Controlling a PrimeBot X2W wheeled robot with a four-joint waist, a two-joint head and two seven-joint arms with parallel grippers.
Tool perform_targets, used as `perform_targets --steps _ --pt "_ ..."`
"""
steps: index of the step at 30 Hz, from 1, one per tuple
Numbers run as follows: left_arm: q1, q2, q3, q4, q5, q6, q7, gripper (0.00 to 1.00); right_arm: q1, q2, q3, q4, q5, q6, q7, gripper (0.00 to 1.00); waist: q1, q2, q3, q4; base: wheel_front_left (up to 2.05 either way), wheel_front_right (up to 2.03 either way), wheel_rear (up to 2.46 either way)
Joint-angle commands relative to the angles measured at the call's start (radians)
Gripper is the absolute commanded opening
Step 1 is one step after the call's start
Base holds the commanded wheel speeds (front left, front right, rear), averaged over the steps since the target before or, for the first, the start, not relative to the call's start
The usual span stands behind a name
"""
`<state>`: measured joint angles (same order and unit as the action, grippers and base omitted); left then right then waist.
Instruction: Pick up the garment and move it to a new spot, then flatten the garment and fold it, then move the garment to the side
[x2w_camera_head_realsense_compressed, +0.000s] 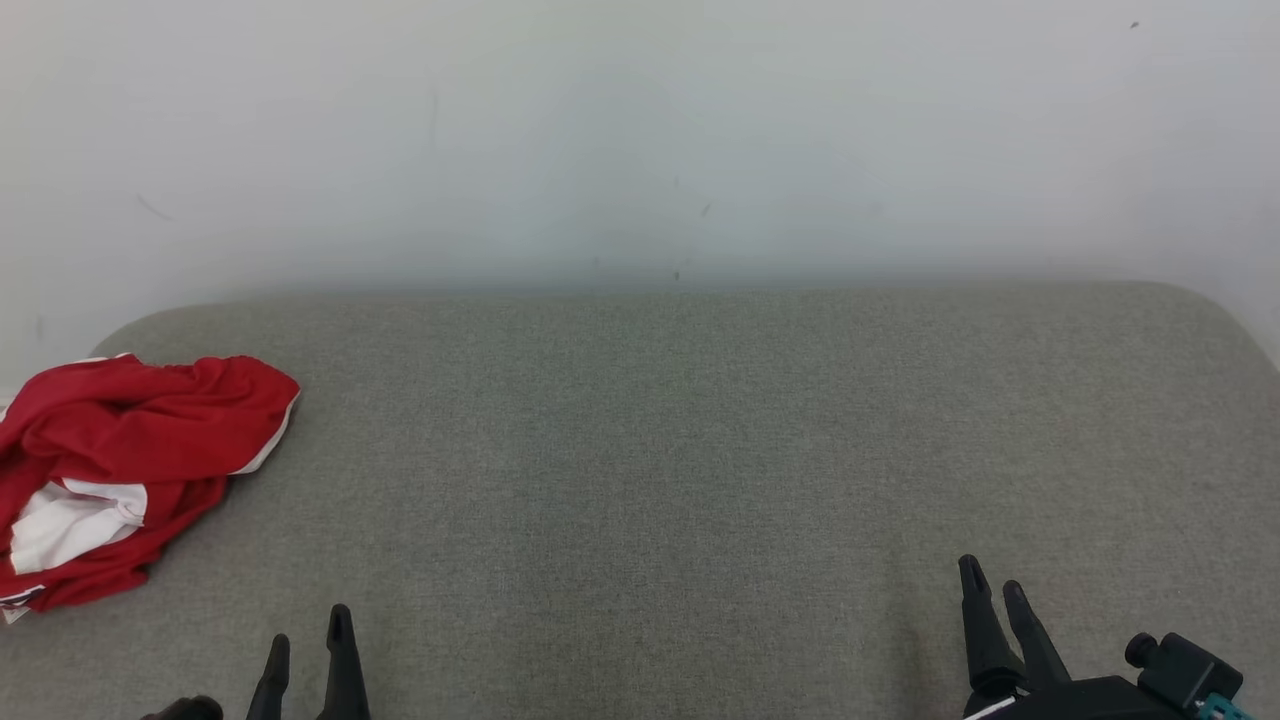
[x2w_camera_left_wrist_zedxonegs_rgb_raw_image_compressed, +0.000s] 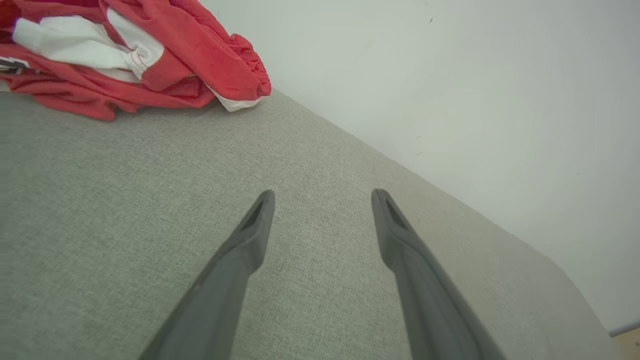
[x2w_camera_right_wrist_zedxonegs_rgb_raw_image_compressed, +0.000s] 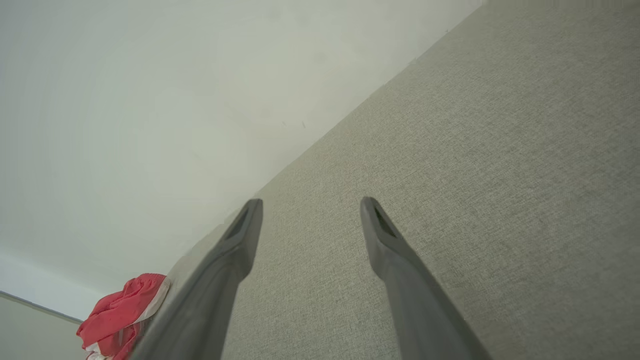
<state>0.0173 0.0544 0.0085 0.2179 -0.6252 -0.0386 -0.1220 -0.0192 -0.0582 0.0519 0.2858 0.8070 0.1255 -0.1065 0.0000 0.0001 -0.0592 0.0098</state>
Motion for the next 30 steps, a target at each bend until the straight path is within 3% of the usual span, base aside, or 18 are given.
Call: perform_targets --steps 1,16,30 --pt "0.003 0.007 -0.002 -0.012 0.027 0.005 -0.007 1.0 -0.002 -0.008 0.002 -0.009 -0.027 0.006 -0.008 1.0 0.0 -0.0001 -0.001 0.0 0.0 0.0 0.0" --pt "0.016 0.036 -0.033 -0.02 0.22 0.035 -0.047 1.0 0.026 0.003 -0.018 -0.001 -0.249 0.006 -0.011 1.0 0.0 -0.0001 -0.015 0.004 0.0 0.0 0.0" --pt "0.026 0.047 -0.054 -0.012 0.34 0.034 -0.082 1.0 0.046 0.008 -0.007 -0.004 -0.383 0.006 -0.011 1.0 0.0 -0.0001 -0.025 0.002 0.0 0.0 0.0"
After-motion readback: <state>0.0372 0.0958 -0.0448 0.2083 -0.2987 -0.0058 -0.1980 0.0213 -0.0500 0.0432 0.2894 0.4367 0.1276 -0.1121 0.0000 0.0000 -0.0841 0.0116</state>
